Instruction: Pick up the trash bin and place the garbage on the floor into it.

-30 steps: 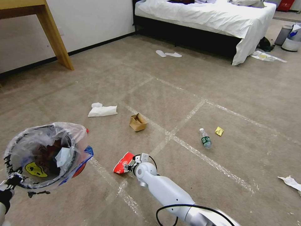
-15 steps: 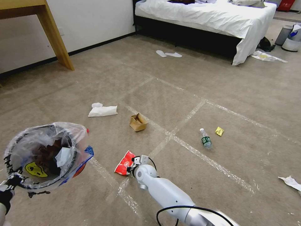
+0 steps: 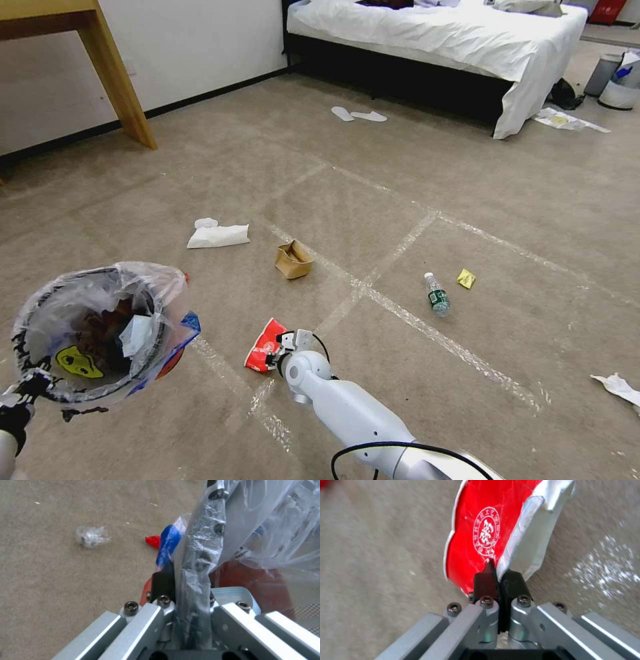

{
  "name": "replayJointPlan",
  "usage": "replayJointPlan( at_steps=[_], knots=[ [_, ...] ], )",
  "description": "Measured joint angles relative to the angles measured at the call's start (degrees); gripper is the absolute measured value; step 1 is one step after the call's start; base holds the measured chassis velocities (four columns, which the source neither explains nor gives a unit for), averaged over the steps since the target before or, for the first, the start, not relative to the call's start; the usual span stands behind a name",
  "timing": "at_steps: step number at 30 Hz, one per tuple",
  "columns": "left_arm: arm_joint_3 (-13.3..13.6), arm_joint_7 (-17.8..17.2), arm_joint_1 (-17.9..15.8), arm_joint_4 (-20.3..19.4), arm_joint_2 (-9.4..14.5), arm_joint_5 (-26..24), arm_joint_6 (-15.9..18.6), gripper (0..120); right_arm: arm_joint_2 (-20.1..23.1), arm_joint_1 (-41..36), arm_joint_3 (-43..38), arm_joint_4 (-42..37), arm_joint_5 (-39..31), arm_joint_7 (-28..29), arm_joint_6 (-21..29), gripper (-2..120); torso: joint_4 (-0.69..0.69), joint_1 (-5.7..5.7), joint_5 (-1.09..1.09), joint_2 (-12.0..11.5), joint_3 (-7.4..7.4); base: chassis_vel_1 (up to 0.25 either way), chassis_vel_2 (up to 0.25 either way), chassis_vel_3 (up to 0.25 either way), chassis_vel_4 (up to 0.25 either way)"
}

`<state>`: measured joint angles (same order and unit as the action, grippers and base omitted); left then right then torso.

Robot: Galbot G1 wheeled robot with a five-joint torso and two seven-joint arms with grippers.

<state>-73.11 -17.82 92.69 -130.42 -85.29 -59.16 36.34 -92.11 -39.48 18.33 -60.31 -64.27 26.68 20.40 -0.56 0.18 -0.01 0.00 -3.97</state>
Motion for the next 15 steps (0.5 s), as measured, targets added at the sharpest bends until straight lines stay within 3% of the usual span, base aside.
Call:
replayJointPlan(
  at_steps=[7,15],
  knots=[
    [1.0,-0.2,-0.4,0.1,0.4,0.1,0.0,1,2.0,-0.3,-1.1,-7.1,1.3,0.4,-0.6,0,0.03,0.00,0.02,0.0,0.00,0.000,0.000,0.000,0.000],
    [3.0,-0.4,-0.8,0.5,0.6,0.5,0.1,1,10.9,-2.3,-3.8,-20.3,1.2,1.3,-1.1,0,0.01,0.00,0.01,0.0,0.00,0.000,0.000,0.000,0.000]
  ],
)
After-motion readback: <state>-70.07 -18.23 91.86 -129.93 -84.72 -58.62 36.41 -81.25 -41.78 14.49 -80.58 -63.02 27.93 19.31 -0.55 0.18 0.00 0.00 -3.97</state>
